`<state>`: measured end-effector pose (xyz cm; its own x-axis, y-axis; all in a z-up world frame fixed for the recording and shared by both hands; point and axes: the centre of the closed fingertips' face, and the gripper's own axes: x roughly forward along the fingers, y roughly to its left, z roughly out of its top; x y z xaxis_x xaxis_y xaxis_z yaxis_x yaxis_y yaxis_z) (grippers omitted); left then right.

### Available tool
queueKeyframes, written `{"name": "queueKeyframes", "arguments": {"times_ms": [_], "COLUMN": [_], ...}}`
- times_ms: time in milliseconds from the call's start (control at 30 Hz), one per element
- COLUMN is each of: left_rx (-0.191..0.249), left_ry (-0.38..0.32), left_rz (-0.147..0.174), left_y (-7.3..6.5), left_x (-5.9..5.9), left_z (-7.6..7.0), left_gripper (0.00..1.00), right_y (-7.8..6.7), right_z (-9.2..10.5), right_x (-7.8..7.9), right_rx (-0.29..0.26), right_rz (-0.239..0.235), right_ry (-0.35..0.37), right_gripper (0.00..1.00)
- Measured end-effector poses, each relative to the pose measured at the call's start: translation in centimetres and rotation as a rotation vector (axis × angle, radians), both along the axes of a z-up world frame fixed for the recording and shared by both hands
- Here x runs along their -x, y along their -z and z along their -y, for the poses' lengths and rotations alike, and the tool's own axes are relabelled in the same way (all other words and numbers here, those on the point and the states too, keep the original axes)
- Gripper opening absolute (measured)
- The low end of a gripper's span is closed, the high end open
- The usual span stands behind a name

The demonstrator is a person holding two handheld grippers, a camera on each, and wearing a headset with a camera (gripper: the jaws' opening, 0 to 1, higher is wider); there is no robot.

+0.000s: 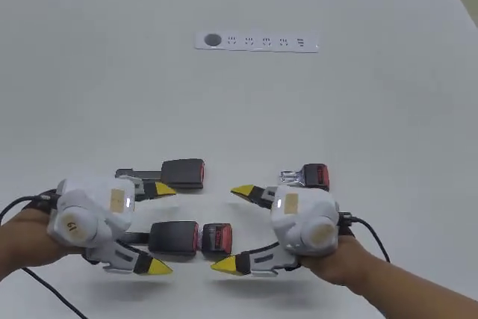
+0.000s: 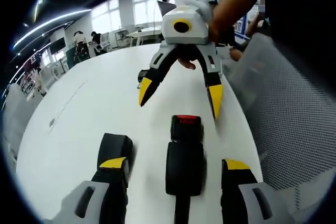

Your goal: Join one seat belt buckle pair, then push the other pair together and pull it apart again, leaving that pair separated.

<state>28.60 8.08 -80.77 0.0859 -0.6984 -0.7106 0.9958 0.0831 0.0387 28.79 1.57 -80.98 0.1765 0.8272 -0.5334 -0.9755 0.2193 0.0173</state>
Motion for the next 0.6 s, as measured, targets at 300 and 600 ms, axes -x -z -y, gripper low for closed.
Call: {"name": "queueKeyframes", "arguments": {"times_ms": [300, 600], "left_rx": [0.023, 0.009], "left_ry": [-0.04, -0.064], "left_rz": [0.044, 0.031], "left_y": [-1.7, -1.3], "left_x": [-3.7, -5.7], "left_z": [0.1, -0.2], "left_gripper": [0.76, 0.76], "right_y": [-0.8, -0.3], "right_z": [5.0, 10.4], "right_x": [-2.9, -6.1], "right_rx": [0.028, 0.072], "right_rz": [0.01, 0.007], "right_ry": [0.076, 0.141], "right_gripper": [0.76, 0.76]}}
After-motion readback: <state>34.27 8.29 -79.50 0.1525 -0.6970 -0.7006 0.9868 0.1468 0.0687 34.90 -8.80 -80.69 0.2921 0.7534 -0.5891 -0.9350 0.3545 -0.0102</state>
